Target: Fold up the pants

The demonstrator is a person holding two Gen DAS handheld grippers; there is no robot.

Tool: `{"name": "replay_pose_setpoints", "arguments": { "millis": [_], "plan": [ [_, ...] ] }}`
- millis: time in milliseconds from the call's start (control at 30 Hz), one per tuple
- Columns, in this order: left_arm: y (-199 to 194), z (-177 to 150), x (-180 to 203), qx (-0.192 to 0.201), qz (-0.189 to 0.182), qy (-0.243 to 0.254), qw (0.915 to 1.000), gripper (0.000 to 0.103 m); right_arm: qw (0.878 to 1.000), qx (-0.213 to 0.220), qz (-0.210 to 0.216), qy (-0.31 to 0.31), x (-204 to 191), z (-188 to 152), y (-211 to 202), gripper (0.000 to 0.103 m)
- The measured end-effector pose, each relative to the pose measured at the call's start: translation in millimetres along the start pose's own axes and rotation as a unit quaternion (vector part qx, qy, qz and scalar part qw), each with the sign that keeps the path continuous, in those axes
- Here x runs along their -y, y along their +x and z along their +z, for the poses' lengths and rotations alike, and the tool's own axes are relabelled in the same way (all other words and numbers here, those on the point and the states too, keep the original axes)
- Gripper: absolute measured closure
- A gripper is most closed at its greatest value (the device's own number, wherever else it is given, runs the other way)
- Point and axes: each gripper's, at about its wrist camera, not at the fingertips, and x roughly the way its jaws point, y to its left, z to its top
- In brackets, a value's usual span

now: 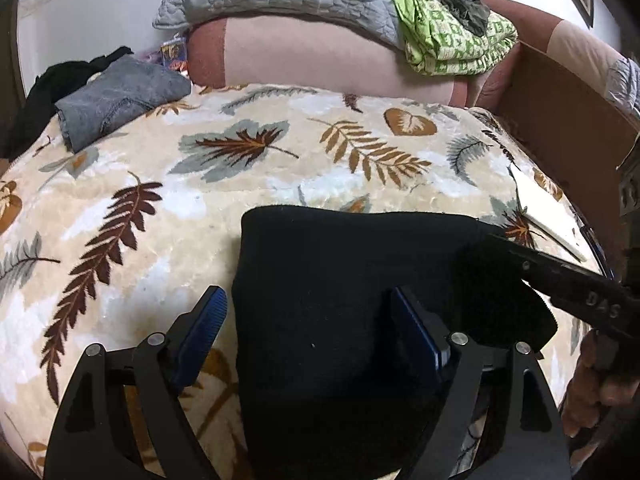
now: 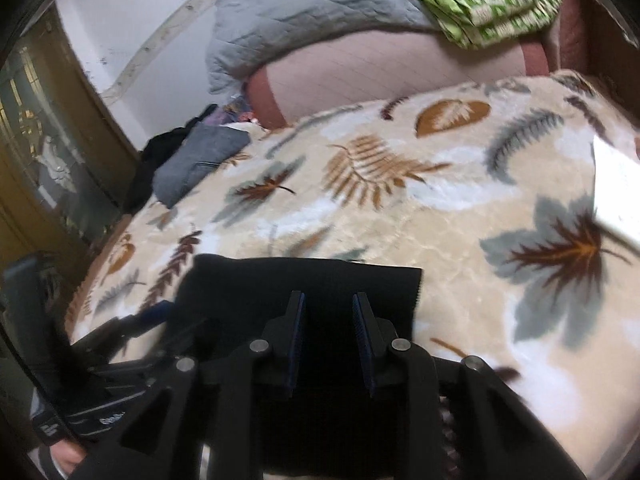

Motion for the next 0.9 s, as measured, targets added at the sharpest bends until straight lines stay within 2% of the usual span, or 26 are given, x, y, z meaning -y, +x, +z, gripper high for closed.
{"name": "replay_pose_setpoints", "arguments": {
  "millis": [133, 367, 500, 567, 633, 900],
  "plan": [
    [7.3, -0.3, 2.2, -0.005, 0.0, -0.004, 1.0, 0.019, 1.0, -0.012, -0.02, 0.008, 13.4, -0.9, 8.5, 0.08],
    [11.2, 1.7, 6.4, -0.006, 0.01, 0.0, 0.9999, 0.015, 1.0, -0.013, -0.015, 0.016, 20.4, -3.8, 9.9, 0.079],
    [10.0, 1.5, 5.4, -0.008, 0.009, -0.002, 0.9999, 0.015, 1.0, -0.009, -0.016, 0.014, 15.4, -5.8, -1.3, 0.079],
    [6.8, 0.8, 3.3, -0.01, 0.003, -0.008, 0.9999, 0.015, 1.0, -0.008, -0.018, 0.004, 9.4, -8.6, -11.0, 0.071],
    [3.0, -0.7, 3.0, -0.009, 0.003, -0.008, 0.9999, 0.015, 1.0, -0.01, -0.02, -0.008, 3.4, -12.0, -18.8, 0.068],
    [-18.5, -14.9, 8.5, 0.011, 0.022, 0.015, 0.9996, 0.015, 0.999, -0.016, -0.026, -0.041, -16.3, -37.5, -40.8, 0.067]
  ]
}}
